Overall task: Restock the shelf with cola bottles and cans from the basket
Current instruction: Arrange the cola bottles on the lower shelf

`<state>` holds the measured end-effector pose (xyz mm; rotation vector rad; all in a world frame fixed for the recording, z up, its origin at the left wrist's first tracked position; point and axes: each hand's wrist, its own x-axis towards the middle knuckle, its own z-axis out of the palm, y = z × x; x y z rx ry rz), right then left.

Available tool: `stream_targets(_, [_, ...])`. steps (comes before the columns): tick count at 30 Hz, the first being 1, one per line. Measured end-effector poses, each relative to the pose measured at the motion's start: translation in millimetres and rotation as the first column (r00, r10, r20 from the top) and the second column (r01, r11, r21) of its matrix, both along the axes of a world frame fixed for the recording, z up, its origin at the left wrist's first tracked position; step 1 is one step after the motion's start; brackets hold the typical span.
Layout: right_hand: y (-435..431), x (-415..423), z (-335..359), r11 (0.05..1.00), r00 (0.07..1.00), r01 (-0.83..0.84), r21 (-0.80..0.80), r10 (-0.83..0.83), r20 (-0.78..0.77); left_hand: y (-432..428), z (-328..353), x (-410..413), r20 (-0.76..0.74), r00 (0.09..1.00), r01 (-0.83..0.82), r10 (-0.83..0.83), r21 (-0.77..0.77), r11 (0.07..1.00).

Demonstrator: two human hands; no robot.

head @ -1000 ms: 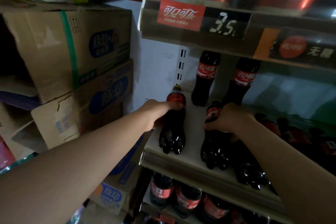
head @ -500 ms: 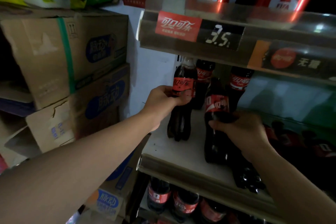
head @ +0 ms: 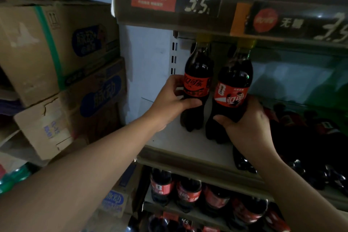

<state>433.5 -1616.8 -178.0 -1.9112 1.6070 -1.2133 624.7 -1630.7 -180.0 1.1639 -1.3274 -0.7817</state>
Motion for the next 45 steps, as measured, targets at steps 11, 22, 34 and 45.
stream_targets(11, [-12.0,3.9,13.5,0.995,0.999,0.034,0.093,-0.037,0.03,0.0,4.1,3.7,0.127,0.991,-0.036,0.031,0.043,0.998])
stream_targets(22, [-19.3,4.5,14.4,0.991,0.996,0.089,0.103,-0.09,0.0,-14.9,-10.7,1.3,0.112,0.991,-0.069,0.069,-0.006,0.998])
stream_targets(34, [-10.2,4.9,9.4,0.993,0.994,0.109,0.042,-0.108,-0.023,-16.8,-15.1,1.2,0.103,0.993,-0.061,0.063,-0.023,0.998])
stream_targets(45, [-10.5,3.0,10.0,0.994,0.996,0.088,0.066,-0.087,-0.01,-12.3,-12.1,1.6,0.107,0.993,-0.05,0.048,0.014,0.999])
